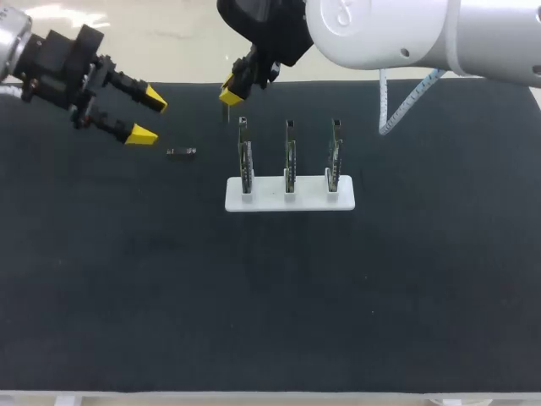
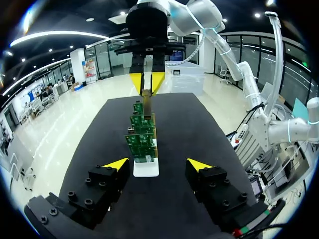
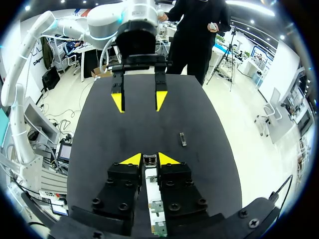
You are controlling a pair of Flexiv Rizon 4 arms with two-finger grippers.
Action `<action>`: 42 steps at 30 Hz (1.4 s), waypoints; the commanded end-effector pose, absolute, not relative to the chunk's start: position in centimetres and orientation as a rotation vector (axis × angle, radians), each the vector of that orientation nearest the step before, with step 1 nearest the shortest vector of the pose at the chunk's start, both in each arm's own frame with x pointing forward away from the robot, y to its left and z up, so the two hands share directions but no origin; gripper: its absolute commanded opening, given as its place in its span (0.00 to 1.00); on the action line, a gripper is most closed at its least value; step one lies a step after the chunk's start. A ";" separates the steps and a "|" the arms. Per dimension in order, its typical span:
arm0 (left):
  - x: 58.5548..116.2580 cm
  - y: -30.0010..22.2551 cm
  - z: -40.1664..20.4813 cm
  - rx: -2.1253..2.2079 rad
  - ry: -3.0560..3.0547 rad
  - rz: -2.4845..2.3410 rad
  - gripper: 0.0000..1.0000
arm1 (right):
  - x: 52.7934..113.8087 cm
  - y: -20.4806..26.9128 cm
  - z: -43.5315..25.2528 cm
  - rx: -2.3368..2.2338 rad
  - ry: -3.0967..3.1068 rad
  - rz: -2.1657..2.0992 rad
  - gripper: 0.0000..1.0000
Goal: Pick up the optical module with the left hand, and insert it into the network port with the right hand.
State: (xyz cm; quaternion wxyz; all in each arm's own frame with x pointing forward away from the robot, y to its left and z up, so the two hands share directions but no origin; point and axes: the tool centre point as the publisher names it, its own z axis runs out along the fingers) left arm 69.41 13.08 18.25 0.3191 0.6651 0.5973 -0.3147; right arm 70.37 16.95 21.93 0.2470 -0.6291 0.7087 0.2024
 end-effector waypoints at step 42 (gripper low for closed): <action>70.0 13.2 18.3 1.768 1.571 -0.844 1.00 | 74.3 10.0 20.8 -1.978 1.937 0.476 0.00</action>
